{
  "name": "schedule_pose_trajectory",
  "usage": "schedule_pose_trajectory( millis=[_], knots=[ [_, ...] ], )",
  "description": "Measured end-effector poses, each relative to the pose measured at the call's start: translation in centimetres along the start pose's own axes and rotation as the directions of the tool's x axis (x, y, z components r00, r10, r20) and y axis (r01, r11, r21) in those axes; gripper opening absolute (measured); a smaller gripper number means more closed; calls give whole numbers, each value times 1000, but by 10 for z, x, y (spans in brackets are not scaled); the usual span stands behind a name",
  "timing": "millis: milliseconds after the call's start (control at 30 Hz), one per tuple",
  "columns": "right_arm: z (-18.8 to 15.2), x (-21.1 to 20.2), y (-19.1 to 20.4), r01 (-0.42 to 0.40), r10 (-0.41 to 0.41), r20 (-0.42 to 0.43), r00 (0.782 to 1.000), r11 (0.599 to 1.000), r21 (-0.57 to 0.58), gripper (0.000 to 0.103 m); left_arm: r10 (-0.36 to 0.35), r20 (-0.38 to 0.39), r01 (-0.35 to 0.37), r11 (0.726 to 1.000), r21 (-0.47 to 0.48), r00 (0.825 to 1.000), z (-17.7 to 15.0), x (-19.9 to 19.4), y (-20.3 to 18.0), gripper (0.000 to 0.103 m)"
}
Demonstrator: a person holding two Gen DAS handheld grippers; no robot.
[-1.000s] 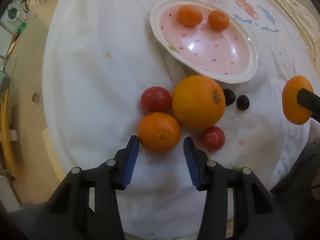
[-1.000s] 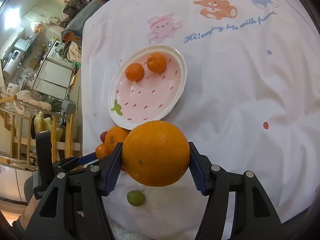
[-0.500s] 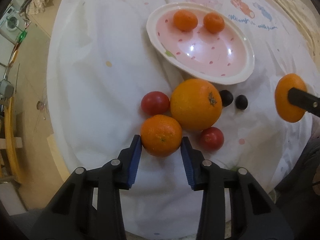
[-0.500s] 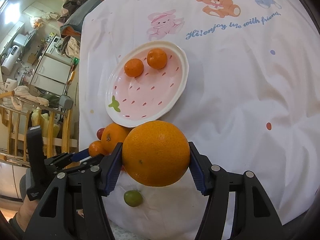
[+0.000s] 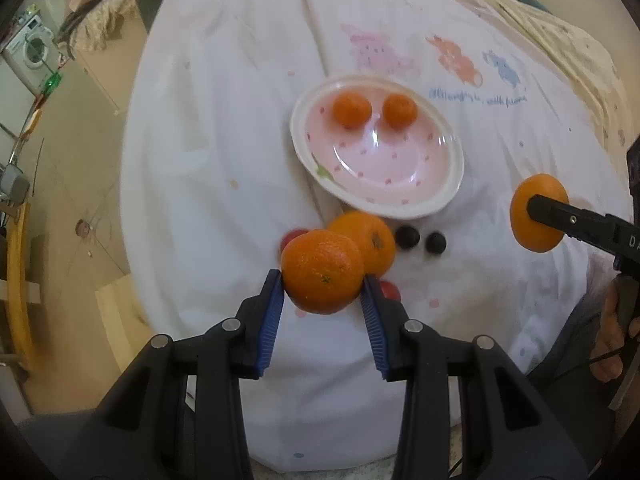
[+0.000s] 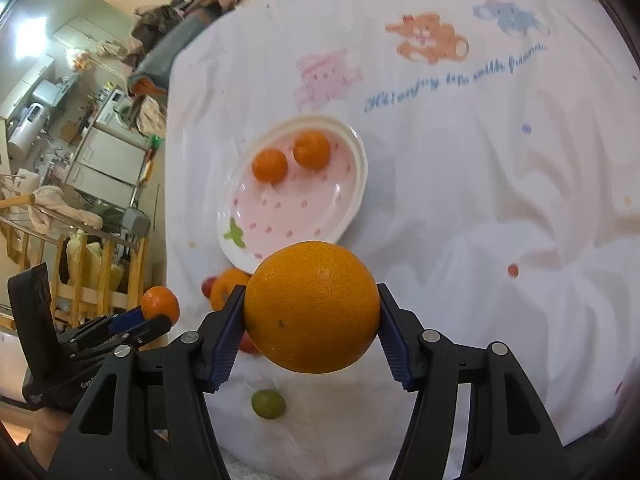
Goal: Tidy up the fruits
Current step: 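Place the large orange in the plate with the right tool while the left tool places its tangerine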
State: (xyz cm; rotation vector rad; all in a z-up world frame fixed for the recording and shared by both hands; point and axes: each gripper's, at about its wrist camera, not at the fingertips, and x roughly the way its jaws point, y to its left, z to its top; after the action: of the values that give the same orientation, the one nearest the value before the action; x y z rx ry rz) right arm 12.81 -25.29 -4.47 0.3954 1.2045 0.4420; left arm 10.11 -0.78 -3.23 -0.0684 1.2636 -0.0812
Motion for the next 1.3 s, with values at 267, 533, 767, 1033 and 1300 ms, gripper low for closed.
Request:
schedule_pose_trajectory(
  millis=[267,533,767,1033,1300],
  knots=[
    [27,-15,8,-13,18,86,996,998,-68,64,30,72,-32,999,25,997,32,-15,1,35],
    [59,3,9,-11,18,80,997,996,-86,64,37,97,-42,998,45,995,70,-3,-6,35],
    [81,40,6,-36,36,9,999,997,-70,64,20,81,-25,998,65,997,94,34,-12,35],
    [95,95,7,-15,7,-93,996,996,-86,64,-34,37,32,999,44,999,104,80,-6,35],
    [99,134,5,-2,-11,-177,984,997,-72,64,-61,-16,62,995,74,998,109,107,-9,35]
  ],
)
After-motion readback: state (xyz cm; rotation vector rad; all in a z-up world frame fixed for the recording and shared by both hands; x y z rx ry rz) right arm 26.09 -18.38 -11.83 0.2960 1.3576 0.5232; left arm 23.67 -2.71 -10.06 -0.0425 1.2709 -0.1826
